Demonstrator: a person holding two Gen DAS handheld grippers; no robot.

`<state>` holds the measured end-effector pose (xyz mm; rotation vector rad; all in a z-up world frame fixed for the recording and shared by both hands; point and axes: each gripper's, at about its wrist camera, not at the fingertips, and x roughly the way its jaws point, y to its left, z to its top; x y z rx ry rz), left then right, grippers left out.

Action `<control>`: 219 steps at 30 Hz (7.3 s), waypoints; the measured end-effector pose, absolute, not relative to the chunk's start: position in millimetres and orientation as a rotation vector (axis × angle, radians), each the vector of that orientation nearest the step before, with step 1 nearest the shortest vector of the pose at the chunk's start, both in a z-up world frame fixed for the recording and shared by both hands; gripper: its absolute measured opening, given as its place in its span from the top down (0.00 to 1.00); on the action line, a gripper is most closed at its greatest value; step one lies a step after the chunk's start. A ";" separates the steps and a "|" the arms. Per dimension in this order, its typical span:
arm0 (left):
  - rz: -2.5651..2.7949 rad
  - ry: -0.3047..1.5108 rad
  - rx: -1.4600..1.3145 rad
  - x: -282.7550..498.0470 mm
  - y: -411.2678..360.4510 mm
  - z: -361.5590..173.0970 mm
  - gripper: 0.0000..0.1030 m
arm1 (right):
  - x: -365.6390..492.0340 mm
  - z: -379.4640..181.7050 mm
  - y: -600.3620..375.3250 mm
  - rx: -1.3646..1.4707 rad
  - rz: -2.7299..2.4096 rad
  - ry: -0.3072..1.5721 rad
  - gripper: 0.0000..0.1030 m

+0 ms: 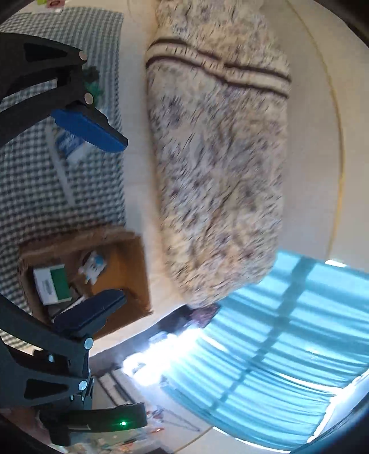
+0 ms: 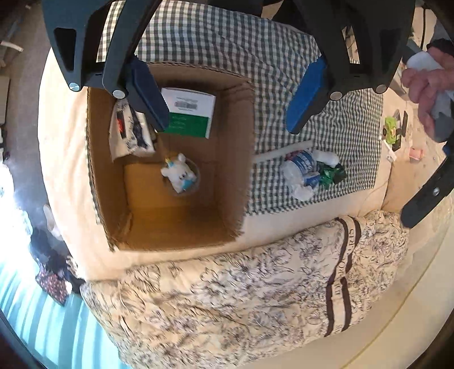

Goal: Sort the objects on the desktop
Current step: 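Move both tools back over the remaining items on the cloth, then grasp the blue-labelled floss-pick tub with the right tool while the left tool grasps the white plastic bottle, then carry the floss tub and white bottle with both tools over the cardboard box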

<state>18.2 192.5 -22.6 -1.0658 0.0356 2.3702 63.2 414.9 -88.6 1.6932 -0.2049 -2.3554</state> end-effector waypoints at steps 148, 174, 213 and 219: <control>2.446 0.137 -1.446 -37.7 -22.1 -128.9 0.01 | 48.7 -136.2 165.8 1.595 -2.083 0.171 0.10; 2.650 0.077 -1.194 6.1 4.5 -6.8 0.01 | 78.2 -30.2 243.9 1.336 -2.259 0.038 0.10; 2.187 0.330 -1.089 49.3 286.7 -50.4 0.00 | 71.6 -77.7 487.3 1.567 -2.533 -0.142 0.10; 2.119 0.424 -1.110 52.5 313.6 -78.2 0.00 | 67.9 -98.1 487.9 1.615 -2.492 -0.103 0.10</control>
